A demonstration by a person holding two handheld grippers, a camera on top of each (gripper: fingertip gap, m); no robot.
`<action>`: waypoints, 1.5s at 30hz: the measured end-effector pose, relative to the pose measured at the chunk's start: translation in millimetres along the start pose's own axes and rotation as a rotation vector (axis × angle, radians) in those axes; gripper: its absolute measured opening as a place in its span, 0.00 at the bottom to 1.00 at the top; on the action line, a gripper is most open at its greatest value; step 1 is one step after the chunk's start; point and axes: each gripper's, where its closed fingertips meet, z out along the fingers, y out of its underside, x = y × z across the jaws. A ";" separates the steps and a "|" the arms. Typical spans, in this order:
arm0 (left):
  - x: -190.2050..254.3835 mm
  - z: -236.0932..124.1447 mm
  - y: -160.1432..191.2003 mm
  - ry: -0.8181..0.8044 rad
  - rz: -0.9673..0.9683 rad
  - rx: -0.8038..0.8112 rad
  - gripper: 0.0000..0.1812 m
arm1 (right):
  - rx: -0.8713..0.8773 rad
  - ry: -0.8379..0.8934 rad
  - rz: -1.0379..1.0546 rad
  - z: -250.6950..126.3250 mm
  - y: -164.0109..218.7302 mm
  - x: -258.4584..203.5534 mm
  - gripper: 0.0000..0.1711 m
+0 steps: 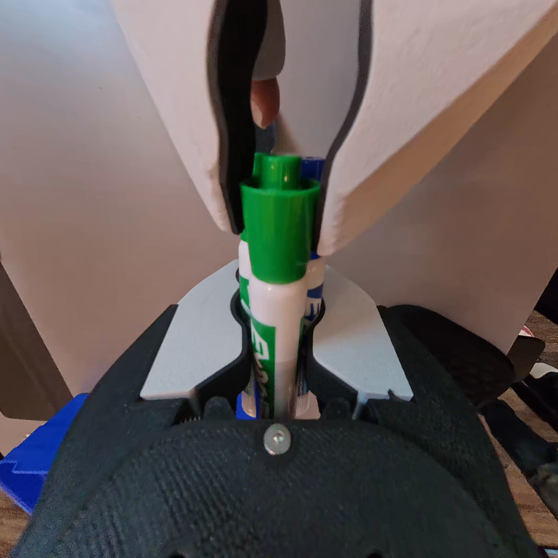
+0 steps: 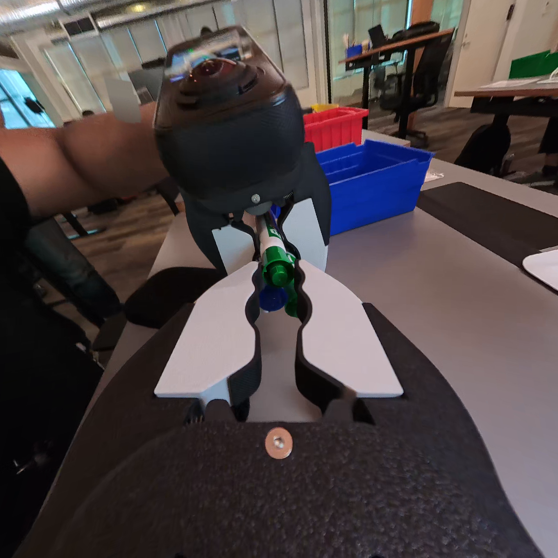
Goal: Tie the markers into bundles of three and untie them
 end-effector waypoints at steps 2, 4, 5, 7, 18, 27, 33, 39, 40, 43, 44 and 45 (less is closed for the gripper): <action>-1.0 -0.3 2.4 -0.007 -0.005 -0.017 0.23 | -0.048 -0.004 -0.013 1.6 1.9 1.6 0.13; -1.6 -2.4 2.5 -0.006 -0.012 -0.004 0.23 | -0.057 0.001 -0.034 -1.7 0.3 3.9 0.17; -2.4 -3.4 3.4 -0.010 -0.016 -0.002 0.23 | -0.046 0.002 -0.038 -5.2 -1.9 4.7 0.18; -3.6 -4.4 6.0 -0.015 -0.021 -0.003 0.23 | -0.007 0.003 -0.040 -13.3 -8.0 5.4 0.18; -6.0 2.3 7.7 -0.031 0.000 -0.050 0.23 | 0.025 0.062 -0.062 -14.4 -7.4 10.7 0.11; -16.9 5.2 22.3 -0.069 -0.018 -0.073 0.23 | -0.674 0.252 -0.452 -103.5 92.5 63.6 0.16; -20.2 11.9 26.8 -0.079 -0.019 -0.075 0.23 | -0.911 0.326 -0.354 -119.9 132.5 82.6 0.25; -17.2 12.3 36.8 -0.082 -0.024 -0.063 0.22 | -0.654 0.418 0.209 -122.6 141.8 91.9 0.28; -16.6 13.4 38.5 -0.080 -0.024 -0.063 0.22 | -0.625 0.440 0.249 -122.1 143.3 95.1 0.28; -14.5 16.2 42.6 -0.079 -0.022 -0.065 0.23 | -0.554 0.454 0.330 -117.1 140.9 100.1 0.22; -13.5 16.7 43.6 -0.078 -0.022 -0.065 0.23 | -0.551 0.450 0.347 -115.6 140.6 100.3 0.18; -12.8 16.6 44.6 -0.079 -0.021 -0.065 0.23 | -0.559 0.450 0.344 -114.7 141.2 100.6 0.12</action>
